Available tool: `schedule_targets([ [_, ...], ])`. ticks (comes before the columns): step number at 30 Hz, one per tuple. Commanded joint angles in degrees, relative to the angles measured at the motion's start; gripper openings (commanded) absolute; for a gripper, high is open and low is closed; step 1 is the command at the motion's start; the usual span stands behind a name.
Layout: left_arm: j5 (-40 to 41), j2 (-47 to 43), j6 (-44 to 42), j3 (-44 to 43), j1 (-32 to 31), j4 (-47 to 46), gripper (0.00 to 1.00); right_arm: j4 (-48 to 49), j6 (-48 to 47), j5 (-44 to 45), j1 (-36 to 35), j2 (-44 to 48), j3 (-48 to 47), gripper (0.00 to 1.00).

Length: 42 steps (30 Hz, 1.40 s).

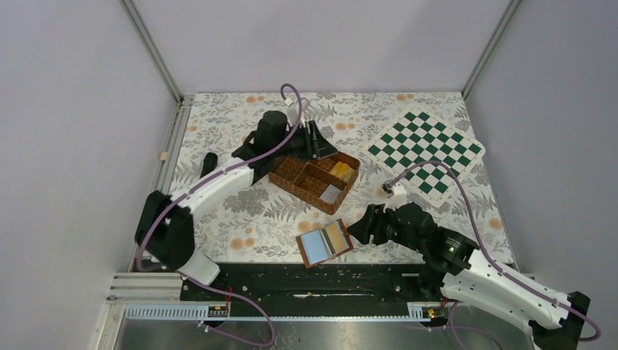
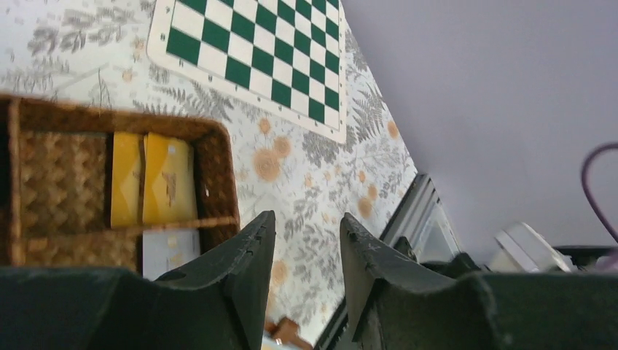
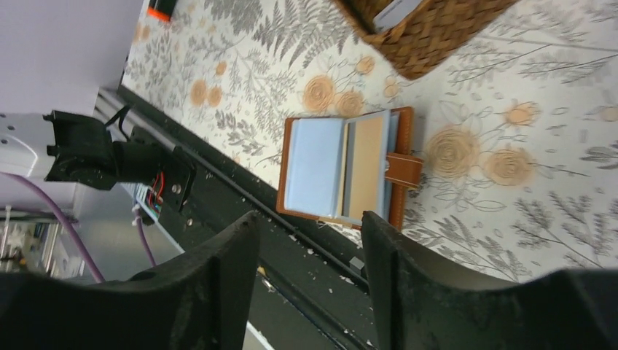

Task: Take the credit cards out of the card holder
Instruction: Place the credit card in the storage box, then pick up the card holder from the center of the board.

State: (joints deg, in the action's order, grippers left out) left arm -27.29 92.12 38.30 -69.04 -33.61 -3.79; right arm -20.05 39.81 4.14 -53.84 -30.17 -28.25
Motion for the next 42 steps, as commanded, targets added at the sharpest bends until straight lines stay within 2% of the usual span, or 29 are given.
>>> schedule_targets([
  [1, 2.56, -9.50, 2.54, 9.71, -0.30, 4.96, 0.38, 8.53, 0.35, -7.44, 0.22, -6.50, -0.92, 0.57],
  [5, 4.14, -17.35, 3.85, 23.06, -3.36, 4.83, 0.38, 15.84, 0.56, -10.97, 0.24, -13.06, 0.71, 0.52],
  [6, 5.07, -18.94, 4.31, 25.47, -4.66, 4.72, 0.38, 16.12, 0.65, -10.38, 0.23, -14.76, 0.63, 0.56],
  [8, 6.90, -21.91, 5.93, 29.73, -7.15, 4.27, 0.38, 16.38, -0.87, -9.01, 0.29, -17.04, 0.76, 0.74],
  [10, 8.71, -24.73, 8.25, 33.36, -9.70, 3.40, 0.37, 16.41, -3.30, -6.34, 0.43, -17.86, 1.61, 0.81],
  [16, 13.73, -28.70, 15.53, 41.42, -16.19, -3.92, 0.34, 18.15, -3.62, -4.60, 1.76, -19.42, 5.28, 0.89],
  [19, 16.91, -28.16, 17.59, 43.41, -18.93, -6.51, 0.34, 21.97, -3.03, -5.87, 2.58, -21.10, 7.44, 0.89],
  [27, 24.45, -26.48, 20.06, 46.23, -22.96, -9.20, 0.33, 29.60, -2.77, -7.87, 4.24, -27.54, 10.75, 0.74],
  [36, 26.34, -24.38, 22.89, 49.17, -24.42, -14.03, 0.32, 41.74, 1.47, -12.59, 5.15, -34.25, 15.01, 0.53],
  [42, 28.31, -23.47, 23.85, 49.73, -26.14, -14.66, 0.32, 53.40, 8.55, -15.00, 5.39, -36.39, 20.57, 0.22],
])
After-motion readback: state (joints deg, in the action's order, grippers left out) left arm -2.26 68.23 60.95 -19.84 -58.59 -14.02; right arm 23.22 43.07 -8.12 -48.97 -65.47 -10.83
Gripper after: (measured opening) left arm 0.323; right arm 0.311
